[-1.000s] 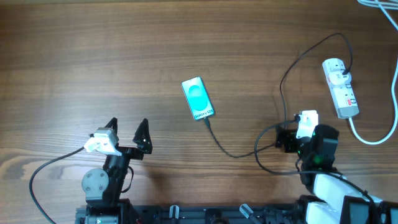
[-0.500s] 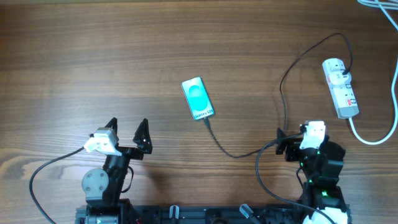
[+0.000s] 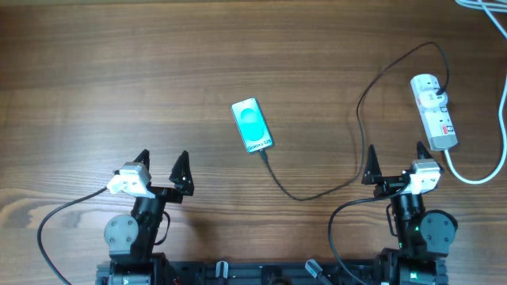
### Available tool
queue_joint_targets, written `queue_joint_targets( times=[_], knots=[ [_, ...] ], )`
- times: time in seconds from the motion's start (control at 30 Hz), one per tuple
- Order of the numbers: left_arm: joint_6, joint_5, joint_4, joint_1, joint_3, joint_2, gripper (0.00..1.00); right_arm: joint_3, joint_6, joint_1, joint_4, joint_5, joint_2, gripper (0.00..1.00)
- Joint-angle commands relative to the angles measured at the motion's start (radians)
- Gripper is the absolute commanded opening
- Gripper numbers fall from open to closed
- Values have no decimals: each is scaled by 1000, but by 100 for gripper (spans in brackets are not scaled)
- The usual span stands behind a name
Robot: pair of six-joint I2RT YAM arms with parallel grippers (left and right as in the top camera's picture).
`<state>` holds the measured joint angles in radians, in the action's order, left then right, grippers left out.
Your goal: Plug charger to phone and switch on socket
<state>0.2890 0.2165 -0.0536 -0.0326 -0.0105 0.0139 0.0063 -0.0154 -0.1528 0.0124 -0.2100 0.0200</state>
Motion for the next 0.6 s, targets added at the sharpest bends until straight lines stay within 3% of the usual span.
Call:
queue_joint_targets(
  times=[0.0, 0.57],
  knots=[
    [-23, -5, -5, 5, 5, -7, 100, -2, 17, 3, 5, -16, -17, 100],
    [-23, -5, -4, 5, 5, -1, 100, -2, 17, 3, 4, -16, -16, 100]
  ],
)
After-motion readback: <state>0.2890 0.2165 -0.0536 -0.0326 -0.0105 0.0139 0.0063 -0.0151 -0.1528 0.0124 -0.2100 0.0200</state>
